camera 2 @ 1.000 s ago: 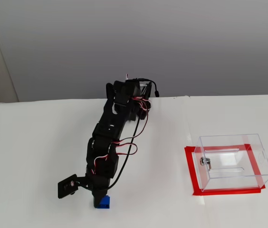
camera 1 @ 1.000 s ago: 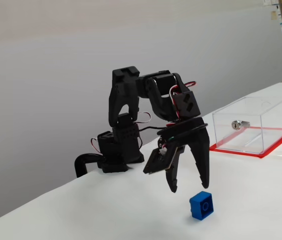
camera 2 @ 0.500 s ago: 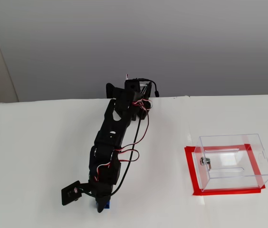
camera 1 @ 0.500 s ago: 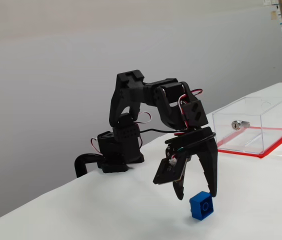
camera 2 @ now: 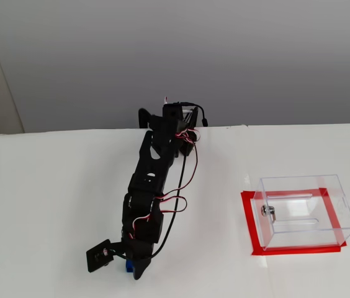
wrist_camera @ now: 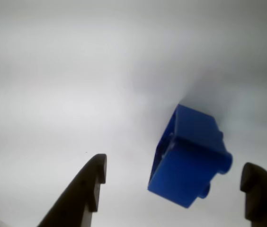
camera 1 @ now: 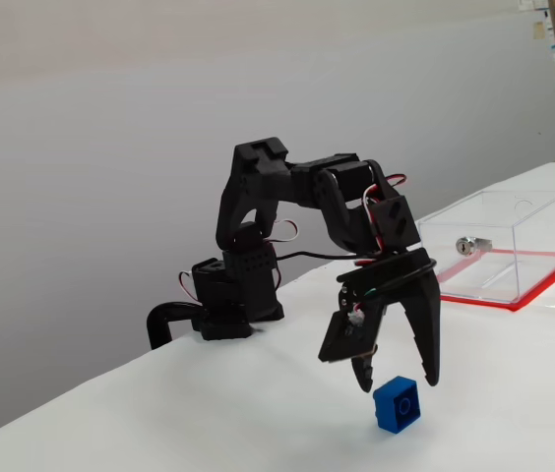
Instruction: Pick the blue lego brick and place it into the transparent box
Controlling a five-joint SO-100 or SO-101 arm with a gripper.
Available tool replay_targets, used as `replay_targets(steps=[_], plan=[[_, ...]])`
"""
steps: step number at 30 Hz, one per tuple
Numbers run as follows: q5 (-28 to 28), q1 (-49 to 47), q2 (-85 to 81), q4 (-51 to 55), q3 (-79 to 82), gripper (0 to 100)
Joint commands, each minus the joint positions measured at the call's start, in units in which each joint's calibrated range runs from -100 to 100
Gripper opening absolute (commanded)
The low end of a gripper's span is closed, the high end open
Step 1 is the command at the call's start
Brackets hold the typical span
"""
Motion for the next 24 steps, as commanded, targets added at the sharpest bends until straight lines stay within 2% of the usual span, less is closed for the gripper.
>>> replay_targets(steps=[1, 24], plan=[[-0.4, -0.2, 0.3, -0.2, -3.3, 31], [-0.4, 0.1, 0.9, -0.2, -3.3, 31]])
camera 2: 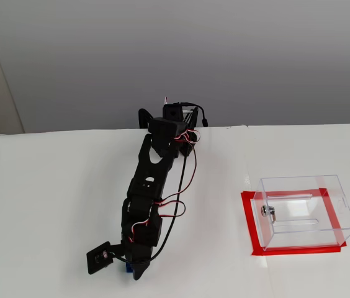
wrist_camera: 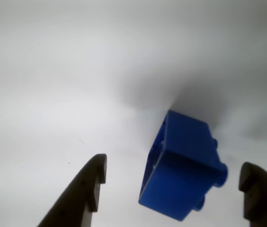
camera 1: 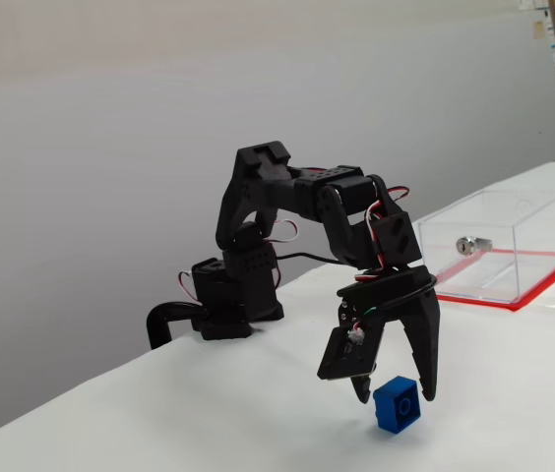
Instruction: Pick the blue lego brick and place it into the transparent box
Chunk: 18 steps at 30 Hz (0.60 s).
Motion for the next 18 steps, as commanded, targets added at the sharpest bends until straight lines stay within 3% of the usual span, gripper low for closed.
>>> replay_targets(steps=[1, 8, 18], plan=[[-0.4, 0.1, -1.0, -0.2, -3.3, 31], [-0.1, 0.4, -1.0, -0.1, -3.3, 21], [-0.4, 0.6, -1.0, 4.4, -3.3, 19]])
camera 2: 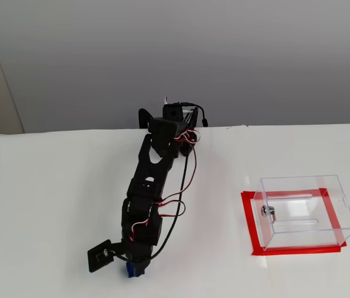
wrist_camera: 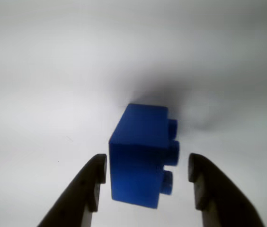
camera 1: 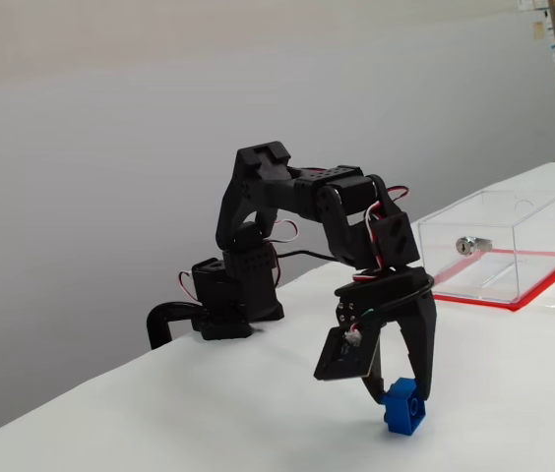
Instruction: Pick the blue lego brick and place it into the transparent box
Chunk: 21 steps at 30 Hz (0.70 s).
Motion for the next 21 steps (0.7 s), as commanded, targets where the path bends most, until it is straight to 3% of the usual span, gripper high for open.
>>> replay_targets(steps=[1, 4, 9, 21], plan=[[-0.4, 0.4, -1.0, 1.6, -3.3, 19], [-0.4, 0.4, -1.0, 1.6, -3.3, 19], [-0.4, 0.4, -1.0, 1.6, -3.3, 10], [0.0, 0.1, -2.0, 1.6, -3.7, 9]])
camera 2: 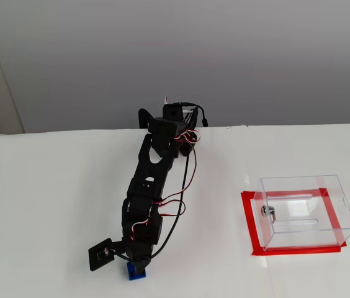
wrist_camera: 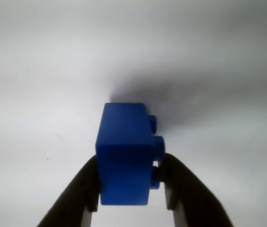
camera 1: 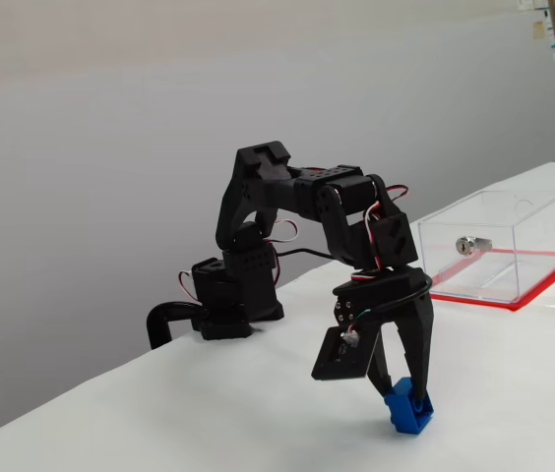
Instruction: Pick the blue lego brick and place it into the transparent box
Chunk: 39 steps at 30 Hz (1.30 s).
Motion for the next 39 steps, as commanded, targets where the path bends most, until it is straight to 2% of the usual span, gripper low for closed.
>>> replay_targets(steps=[1, 6, 21, 25, 33, 39], plan=[[0.1, 0.1, -2.2, 0.1, -4.1, 9], [0.7, -0.1, -7.2, 0.1, -3.6, 9], [11.0, -2.8, -29.2, 0.2, -3.2, 9], [13.5, -5.6, -34.0, 2.2, -3.2, 9], [13.6, -11.5, -38.9, 4.4, -3.2, 9], [16.5, -20.1, -41.7, 4.4, -3.2, 9]])
